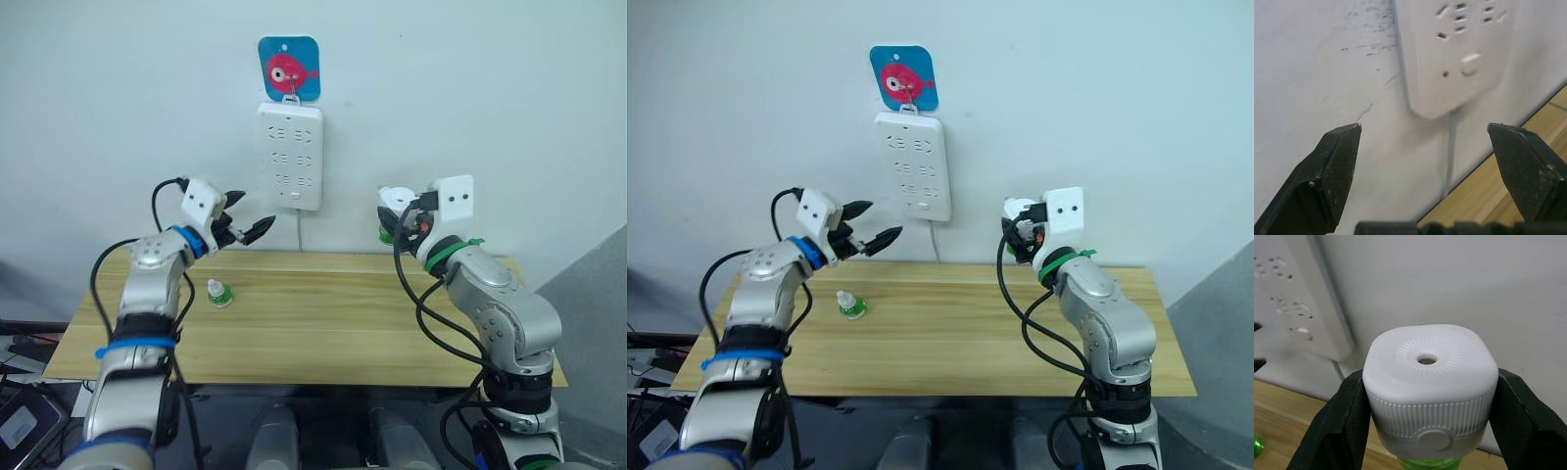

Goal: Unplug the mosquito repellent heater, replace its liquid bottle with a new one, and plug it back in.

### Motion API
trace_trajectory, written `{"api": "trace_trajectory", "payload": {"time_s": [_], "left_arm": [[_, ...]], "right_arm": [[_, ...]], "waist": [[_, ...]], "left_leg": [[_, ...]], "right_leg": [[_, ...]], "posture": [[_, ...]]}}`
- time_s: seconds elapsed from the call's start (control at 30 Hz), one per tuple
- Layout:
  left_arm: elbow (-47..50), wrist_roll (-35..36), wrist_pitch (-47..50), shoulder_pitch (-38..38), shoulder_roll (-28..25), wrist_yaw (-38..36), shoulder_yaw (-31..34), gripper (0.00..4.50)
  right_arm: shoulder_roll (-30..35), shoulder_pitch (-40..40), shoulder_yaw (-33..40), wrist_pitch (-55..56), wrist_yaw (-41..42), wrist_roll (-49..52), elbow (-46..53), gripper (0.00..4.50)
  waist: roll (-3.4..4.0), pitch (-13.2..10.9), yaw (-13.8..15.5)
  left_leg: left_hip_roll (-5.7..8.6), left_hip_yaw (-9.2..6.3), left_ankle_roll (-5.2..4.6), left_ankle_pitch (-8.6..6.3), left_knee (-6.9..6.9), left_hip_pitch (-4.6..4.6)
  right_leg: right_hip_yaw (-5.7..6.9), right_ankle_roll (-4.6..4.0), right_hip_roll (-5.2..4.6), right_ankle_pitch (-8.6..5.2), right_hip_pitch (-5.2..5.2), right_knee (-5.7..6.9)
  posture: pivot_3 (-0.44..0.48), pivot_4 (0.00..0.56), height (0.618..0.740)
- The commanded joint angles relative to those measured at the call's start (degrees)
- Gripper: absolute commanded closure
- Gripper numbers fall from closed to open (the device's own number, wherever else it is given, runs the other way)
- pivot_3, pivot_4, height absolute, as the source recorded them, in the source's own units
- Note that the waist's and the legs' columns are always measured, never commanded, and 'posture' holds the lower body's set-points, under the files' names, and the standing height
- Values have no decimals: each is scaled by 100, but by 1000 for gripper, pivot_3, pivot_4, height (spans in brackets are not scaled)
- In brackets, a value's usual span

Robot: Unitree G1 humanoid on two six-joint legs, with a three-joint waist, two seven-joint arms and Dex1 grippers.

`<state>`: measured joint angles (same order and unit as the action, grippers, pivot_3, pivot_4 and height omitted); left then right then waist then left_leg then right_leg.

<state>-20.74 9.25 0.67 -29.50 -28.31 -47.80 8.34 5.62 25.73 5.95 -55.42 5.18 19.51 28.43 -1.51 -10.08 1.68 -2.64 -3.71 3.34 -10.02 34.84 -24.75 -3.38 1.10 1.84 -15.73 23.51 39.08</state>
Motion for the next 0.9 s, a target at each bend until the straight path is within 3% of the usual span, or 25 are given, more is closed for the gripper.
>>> {"api": "trace_trajectory", "payload": {"time_s": [0.03,0.2,0.37,0.57,0.9], "left_arm": [[1674,244,119,547,141,88,-227,23],[2863,447,541,1047,833,170,-1150,23],[2569,261,317,792,1643,385,-1817,23],[1883,139,44,320,2491,916,-1984,23],[1546,79,-291,193,2826,1101,-2094,23]], "right_arm": [[-301,101,780,-38,-59,635,138,1565],[-906,308,2404,-646,-428,2414,-210,1565],[-1134,450,3264,-927,-1391,4558,-523,1565],[-831,158,2993,-671,-2396,6176,-538,1565],[-210,-325,2121,343,-3151,7460,-417,1565]], "waist": [[0,-5,21],[20,-21,189],[46,-38,190],[54,-42,92],[54,-42,-42]], "left_leg": [[1,2,0,0,1,0],[-2,6,0,1,6,5],[-5,51,-6,4,13,12],[-3,56,-9,4,10,11],[-3,60,-10,3,10,11]], "right_leg": [[-1,-1,-1,1,0,1],[-2,7,-1,-4,-13,0],[-23,20,-4,3,-19,-3],[-30,22,0,2,-16,-6],[-38,23,2,2,-15,-9]], "posture": [[238,175,740],[237,180,740],[205,175,740],[184,171,740],[165,167,740]]}}
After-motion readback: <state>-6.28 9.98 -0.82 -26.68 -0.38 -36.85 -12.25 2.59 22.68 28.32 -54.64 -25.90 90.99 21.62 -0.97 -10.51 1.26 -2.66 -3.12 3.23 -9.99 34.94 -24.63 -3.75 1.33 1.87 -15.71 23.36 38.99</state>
